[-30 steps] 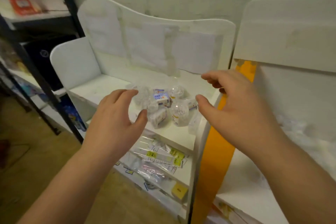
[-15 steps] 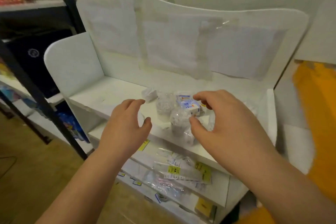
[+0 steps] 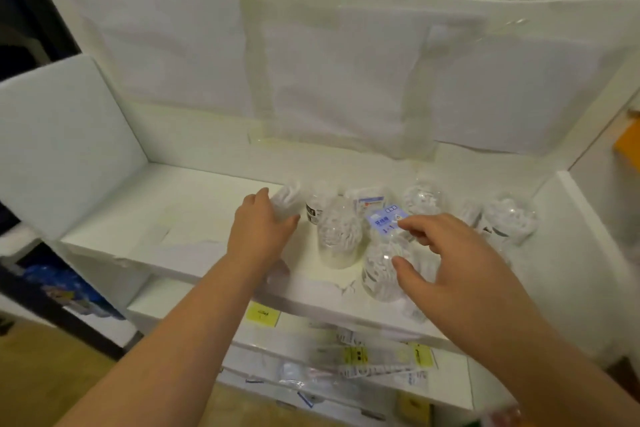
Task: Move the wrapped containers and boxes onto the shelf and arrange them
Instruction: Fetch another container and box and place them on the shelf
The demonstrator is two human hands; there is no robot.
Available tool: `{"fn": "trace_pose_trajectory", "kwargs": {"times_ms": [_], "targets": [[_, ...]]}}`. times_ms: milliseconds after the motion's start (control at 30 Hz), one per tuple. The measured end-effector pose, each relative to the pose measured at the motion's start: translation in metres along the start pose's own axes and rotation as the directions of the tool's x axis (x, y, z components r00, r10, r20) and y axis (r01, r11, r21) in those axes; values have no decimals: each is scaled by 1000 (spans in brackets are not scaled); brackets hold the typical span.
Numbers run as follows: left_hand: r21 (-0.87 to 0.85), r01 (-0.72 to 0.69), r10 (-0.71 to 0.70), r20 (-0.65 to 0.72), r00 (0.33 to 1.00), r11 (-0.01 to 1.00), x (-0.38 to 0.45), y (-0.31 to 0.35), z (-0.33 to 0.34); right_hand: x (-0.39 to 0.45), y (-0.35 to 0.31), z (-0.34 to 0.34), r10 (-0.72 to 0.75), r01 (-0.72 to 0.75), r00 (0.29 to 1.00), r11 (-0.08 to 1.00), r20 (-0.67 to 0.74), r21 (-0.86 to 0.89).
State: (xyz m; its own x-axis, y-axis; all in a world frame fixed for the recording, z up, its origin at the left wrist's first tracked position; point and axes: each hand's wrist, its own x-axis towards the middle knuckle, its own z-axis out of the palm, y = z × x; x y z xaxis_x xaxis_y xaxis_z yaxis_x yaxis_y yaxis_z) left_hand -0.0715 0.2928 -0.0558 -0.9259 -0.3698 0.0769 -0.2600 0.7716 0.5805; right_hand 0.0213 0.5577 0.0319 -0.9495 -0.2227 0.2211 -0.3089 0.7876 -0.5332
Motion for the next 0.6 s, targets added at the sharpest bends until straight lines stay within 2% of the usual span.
{"fn": "trace_pose_trajectory", "kwargs": {"times_ms": [133, 200, 467, 600], "targets": [[14, -25, 25, -9, 1000, 1000, 26, -11, 12, 2, -1, 10, 16, -17, 1000, 999, -9, -29], [-34, -25, 24, -18, 1000, 999, 26, -13, 6, 4, -2, 13, 10, -10, 1000, 999, 3, -48], [-314, -78, 73, -29, 997, 946, -11, -27, -31, 39, -11, 33, -26, 29, 999, 998, 40, -62], [-570, 4, 8, 18, 1000, 822, -41, -21, -53, 70, -18, 53, -38, 63, 988, 984, 148, -167]]}}
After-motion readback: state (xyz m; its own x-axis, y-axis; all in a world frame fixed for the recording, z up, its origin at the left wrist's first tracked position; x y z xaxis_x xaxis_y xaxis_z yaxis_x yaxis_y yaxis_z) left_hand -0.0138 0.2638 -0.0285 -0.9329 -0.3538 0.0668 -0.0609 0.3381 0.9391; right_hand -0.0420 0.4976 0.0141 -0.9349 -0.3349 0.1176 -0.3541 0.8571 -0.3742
